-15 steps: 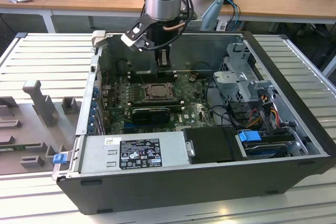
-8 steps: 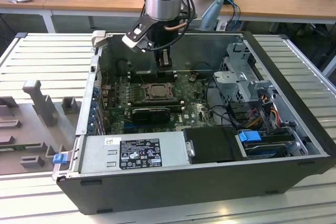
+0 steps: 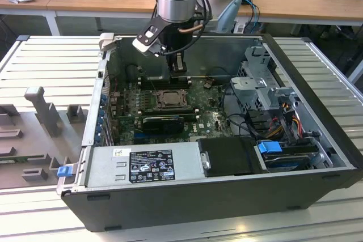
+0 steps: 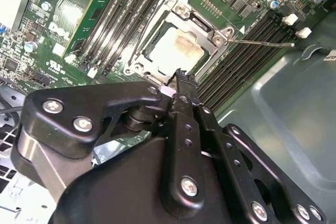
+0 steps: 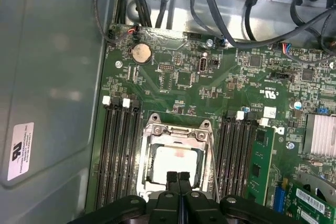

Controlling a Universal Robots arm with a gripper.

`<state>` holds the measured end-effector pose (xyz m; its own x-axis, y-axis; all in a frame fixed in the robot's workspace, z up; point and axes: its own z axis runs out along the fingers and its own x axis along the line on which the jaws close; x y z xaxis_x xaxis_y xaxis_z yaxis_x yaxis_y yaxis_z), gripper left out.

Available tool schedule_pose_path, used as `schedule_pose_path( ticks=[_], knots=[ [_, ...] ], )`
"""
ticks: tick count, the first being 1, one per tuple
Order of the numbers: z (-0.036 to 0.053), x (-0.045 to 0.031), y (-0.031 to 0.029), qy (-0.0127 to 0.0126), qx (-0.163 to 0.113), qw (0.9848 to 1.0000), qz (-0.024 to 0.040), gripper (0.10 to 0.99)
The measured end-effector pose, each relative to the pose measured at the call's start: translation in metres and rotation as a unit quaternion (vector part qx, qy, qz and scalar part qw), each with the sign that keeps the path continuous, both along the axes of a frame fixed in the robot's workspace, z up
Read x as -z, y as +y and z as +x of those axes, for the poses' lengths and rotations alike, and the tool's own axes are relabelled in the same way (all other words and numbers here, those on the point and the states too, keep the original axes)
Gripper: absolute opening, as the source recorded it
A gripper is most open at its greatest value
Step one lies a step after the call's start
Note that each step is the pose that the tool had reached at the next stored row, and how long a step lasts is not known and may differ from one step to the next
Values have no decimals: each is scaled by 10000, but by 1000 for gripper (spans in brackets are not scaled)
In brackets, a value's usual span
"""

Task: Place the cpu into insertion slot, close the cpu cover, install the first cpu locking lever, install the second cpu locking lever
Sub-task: 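Install the first cpu locking lever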

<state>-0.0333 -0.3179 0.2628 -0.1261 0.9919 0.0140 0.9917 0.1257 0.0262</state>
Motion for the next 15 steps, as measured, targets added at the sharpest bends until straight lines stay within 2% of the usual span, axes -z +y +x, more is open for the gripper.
schedule_pose_path(
  ticks=[5,11,14,15],
  knots=[
    [0,0,0,0,-355,9994,0,106],
    [0,0,0,0,-784,9969,0,106],
    [0,2,0,1,-1110,9938,-1,106],
    [0,3,0,0,-1261,9920,-1,106]
  ],
)
